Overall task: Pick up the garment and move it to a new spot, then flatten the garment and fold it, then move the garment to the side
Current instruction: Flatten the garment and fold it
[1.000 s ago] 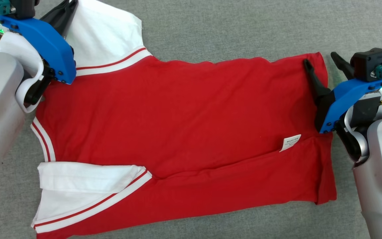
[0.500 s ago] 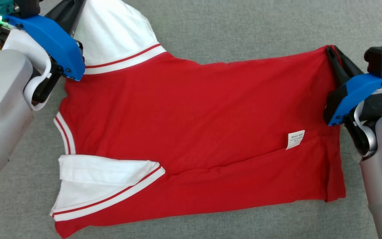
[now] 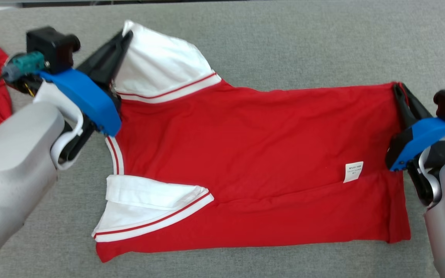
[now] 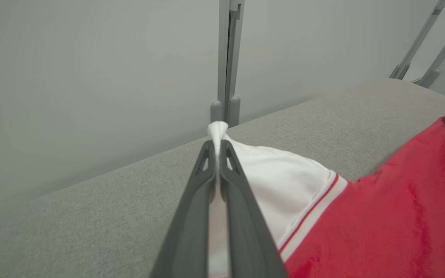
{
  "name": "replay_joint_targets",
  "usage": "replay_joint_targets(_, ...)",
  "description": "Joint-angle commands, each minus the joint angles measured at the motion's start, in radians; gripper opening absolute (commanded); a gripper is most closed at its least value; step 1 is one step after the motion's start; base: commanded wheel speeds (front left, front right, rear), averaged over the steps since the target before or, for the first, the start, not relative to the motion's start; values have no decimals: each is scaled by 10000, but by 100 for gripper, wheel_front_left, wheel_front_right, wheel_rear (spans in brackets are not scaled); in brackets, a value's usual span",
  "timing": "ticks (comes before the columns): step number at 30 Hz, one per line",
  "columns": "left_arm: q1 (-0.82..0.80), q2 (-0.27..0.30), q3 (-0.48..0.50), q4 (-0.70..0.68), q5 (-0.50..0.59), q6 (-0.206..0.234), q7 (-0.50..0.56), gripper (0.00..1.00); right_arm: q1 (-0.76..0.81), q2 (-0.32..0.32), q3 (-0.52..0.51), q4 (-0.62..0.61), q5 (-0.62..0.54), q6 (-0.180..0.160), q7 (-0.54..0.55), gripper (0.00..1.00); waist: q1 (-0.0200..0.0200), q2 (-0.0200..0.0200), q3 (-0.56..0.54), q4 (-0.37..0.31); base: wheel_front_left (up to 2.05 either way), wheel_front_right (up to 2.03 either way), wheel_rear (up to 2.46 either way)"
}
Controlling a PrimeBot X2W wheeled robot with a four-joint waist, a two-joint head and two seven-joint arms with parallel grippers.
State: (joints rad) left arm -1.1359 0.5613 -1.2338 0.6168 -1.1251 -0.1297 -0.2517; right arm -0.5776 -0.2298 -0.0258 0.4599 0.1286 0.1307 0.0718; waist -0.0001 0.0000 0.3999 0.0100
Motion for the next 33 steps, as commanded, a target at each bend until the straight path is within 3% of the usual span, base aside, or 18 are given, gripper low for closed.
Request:
replay_joint_targets(1, 306, 110, 69, -181, 101, -10, -82, 0, 224, -48, -64, 87, 43, 2, -153, 0, 1, 0, -111, 57, 0, 0, 0)
replay_joint_targets(19, 4149, 1092, 1233, -3961, 763, 1631, -142, 0, 1076, 27, -471, 1234, 70, 2, -1580, 0, 1, 0, -1138, 608, 0, 0, 0)
replay_joint_targets(33, 6397, 953, 2101, -4542, 1087, 2059, -144, 0, 1915, 121, -606, 1826, 405, 2, -2694, 0, 1, 0, -1767, 795, 0, 0, 0)
